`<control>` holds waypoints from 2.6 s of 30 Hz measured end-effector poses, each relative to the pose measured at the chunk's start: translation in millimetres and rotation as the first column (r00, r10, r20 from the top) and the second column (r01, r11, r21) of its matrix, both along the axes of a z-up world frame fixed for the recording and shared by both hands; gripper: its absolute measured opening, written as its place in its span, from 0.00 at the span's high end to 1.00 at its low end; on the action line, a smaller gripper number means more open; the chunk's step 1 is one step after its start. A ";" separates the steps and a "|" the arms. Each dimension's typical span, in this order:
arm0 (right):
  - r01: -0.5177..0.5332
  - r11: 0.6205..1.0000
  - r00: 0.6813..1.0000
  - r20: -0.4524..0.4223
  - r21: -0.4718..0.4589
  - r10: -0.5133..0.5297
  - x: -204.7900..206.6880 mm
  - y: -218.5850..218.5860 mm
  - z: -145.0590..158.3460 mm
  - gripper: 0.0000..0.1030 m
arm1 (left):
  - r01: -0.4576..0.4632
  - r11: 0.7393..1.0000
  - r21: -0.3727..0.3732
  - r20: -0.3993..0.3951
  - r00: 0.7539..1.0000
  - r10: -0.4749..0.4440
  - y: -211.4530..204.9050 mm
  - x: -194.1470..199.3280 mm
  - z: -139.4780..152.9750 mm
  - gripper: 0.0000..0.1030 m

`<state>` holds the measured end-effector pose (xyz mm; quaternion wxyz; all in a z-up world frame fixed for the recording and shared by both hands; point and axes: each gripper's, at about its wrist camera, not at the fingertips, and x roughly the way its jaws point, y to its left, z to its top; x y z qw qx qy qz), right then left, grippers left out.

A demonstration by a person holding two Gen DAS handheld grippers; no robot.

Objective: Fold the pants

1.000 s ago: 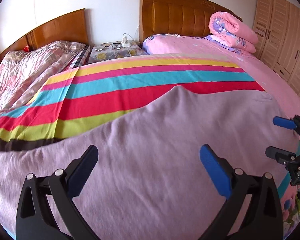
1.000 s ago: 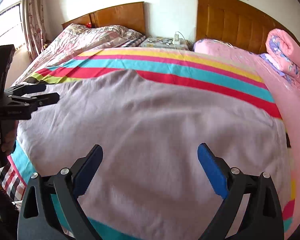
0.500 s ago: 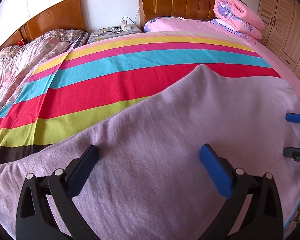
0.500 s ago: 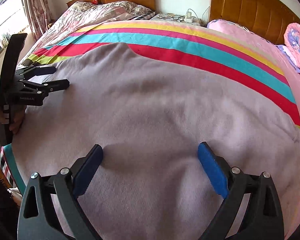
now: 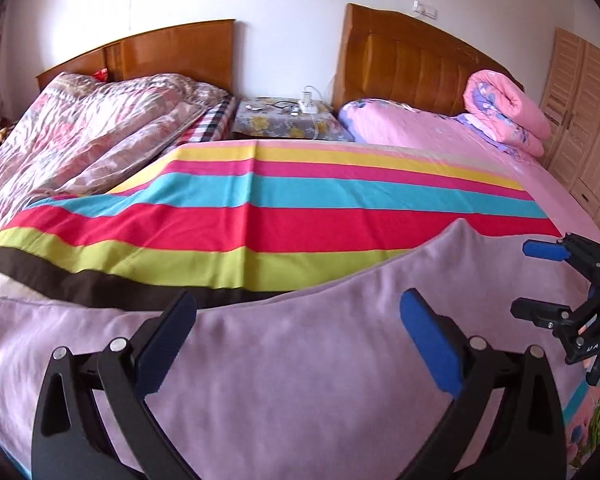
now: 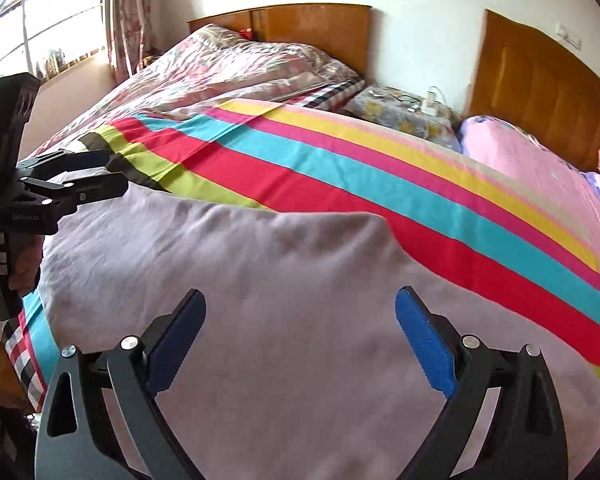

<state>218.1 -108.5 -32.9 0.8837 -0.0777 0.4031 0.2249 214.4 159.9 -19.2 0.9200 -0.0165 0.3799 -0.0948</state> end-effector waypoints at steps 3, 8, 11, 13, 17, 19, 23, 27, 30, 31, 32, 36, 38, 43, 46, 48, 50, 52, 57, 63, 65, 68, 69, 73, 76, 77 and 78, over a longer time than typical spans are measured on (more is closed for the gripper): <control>-0.109 0.983 0.987 -0.102 0.147 0.125 25.8 52.3 -14.8 0.10 | -0.141 0.990 0.030 -0.067 0.988 0.142 55.4 2.2 -11.9 0.01; -0.284 0.944 0.943 -0.131 0.167 0.306 32.9 148.8 -24.5 0.10 | -0.314 0.946 0.087 -0.142 0.936 0.323 112.1 15.2 -34.9 0.02; -0.349 0.929 0.922 -0.131 0.124 0.364 34.4 181.9 -30.2 0.10 | -0.335 0.938 0.088 -0.146 0.927 0.345 120.3 15.4 -42.8 0.01; -0.316 0.946 0.936 -0.142 0.067 0.323 45.1 184.1 -38.4 0.10 | -0.325 0.932 0.158 -0.142 0.927 0.348 114.2 20.4 -46.0 0.01; -0.134 0.989 0.984 -0.106 0.063 0.141 60.6 155.1 -29.4 0.11 | -0.360 0.917 0.171 -0.102 0.919 0.380 112.9 18.7 -41.3 0.01; -0.161 0.979 0.979 -0.102 0.124 0.174 58.0 147.6 -23.5 0.10 | -0.383 0.912 0.147 -0.079 0.915 0.396 115.7 15.8 -37.8 0.01; -0.230 0.971 0.960 -0.151 0.065 0.237 56.8 155.3 -40.0 0.10 | -0.371 0.910 0.184 -0.135 0.908 0.397 118.5 24.6 -49.6 0.01; -0.098 0.995 0.987 -0.124 0.033 0.101 54.0 134.6 -29.0 0.10 | -0.413 0.898 0.150 -0.068 0.902 0.426 122.8 3.7 -25.2 0.01; -0.149 0.986 0.985 -0.075 0.079 0.155 24.9 129.3 -9.5 0.10 | -0.362 0.931 0.049 -0.013 0.932 0.363 121.5 -31.5 -0.2 0.01; -0.173 0.982 0.981 -0.073 0.082 0.179 14.7 131.2 -7.6 0.10 | -0.335 0.941 0.048 -0.014 0.942 0.336 116.4 -41.5 0.6 0.01; -0.200 0.977 0.976 -0.071 0.074 0.205 4.7 136.1 -8.4 0.10 | -0.309 0.949 0.066 -0.021 0.950 0.311 109.4 -50.7 -2.3 0.01; -0.275 0.960 0.960 -0.067 -0.048 0.271 -31.1 162.8 -28.4 0.10 | -0.254 0.957 0.142 -0.076 0.961 0.267 88.3 -82.5 -29.9 0.01; -0.289 0.948 0.957 -0.057 -0.134 0.284 -45.5 171.3 -41.6 0.10 | -0.252 0.950 0.185 -0.116 0.954 0.276 87.0 -93.6 -46.6 0.01; -0.280 0.946 0.960 -0.061 -0.162 0.274 -63.8 159.9 -46.3 0.10 | -0.214 0.947 0.239 -0.129 0.960 0.250 87.3 -115.2 -52.0 0.01; -0.235 0.964 0.972 -0.024 -0.123 0.233 -68.8 147.4 -34.6 0.09 | -0.240 0.938 0.251 -0.088 0.959 0.269 85.7 -124.9 -40.7 0.01; -0.219 0.968 0.976 -0.045 -0.120 0.215 -69.2 144.0 -38.0 0.09 | -0.239 0.942 0.235 -0.096 0.959 0.267 85.6 -127.7 -42.1 0.01; -0.215 0.960 0.976 -0.070 -0.179 0.206 -71.2 141.3 -49.5 0.09 | -0.216 0.940 0.265 -0.132 0.957 0.257 85.2 -123.5 -52.7 0.01; -0.214 0.967 0.975 -0.089 -0.136 0.203 -77.6 127.9 -50.9 0.09 | -0.227 0.939 0.258 -0.135 0.954 0.268 85.8 -125.2 -52.4 0.01; -0.166 0.983 0.983 -0.097 -0.079 0.158 -102.5 71.2 -39.4 0.09 | -0.232 0.909 0.347 -0.201 0.928 0.313 70.2 -118.5 -31.4 0.01; 0.146 0.988 0.989 -0.032 -0.041 -0.148 -96.9 -42.8 -23.0 0.09 | -0.057 0.991 0.123 -0.021 0.998 0.060 -13.7 -113.0 21.3 0.01; 0.243 0.968 0.968 -0.047 -0.056 -0.245 -89.7 -76.9 -25.0 0.09 | 0.013 0.993 0.113 -0.026 1.000 -0.010 -53.3 -94.8 17.1 0.01; 0.307 0.951 0.950 -0.050 -0.045 -0.309 -83.0 -121.9 -21.2 0.09 | 0.121 0.989 0.089 -0.044 0.992 -0.118 -109.2 -70.2 7.0 0.01; 0.333 0.941 0.942 -0.037 -0.053 -0.335 -81.1 -135.3 -17.5 0.09 | 0.150 0.986 0.079 -0.042 0.988 -0.147 -124.0 -63.4 4.5 0.01; 0.478 0.876 0.878 0.000 -0.062 -0.479 -64.6 -194.4 -9.6 0.09 | 0.214 0.966 0.143 -0.029 0.977 -0.212 -172.5 -35.4 -10.6 0.01; 0.562 0.827 0.826 -0.050 0.001 -0.562 -48.8 -231.4 -17.4 0.09 | 0.216 0.954 0.208 -0.068 0.976 -0.206 -185.9 -17.9 -31.8 0.01; 0.573 0.819 0.817 -0.079 0.012 -0.571 -44.4 -238.0 -23.7 0.09 | 0.204 0.953 0.224 -0.091 0.978 -0.188 -185.2 -12.6 -41.5 0.01; 0.574 0.819 0.816 -0.102 0.017 -0.569 -40.9 -241.4 -31.3 0.09 | 0.199 0.951 0.235 -0.125 0.977 -0.174 -183.4 -8.4 -53.2 0.01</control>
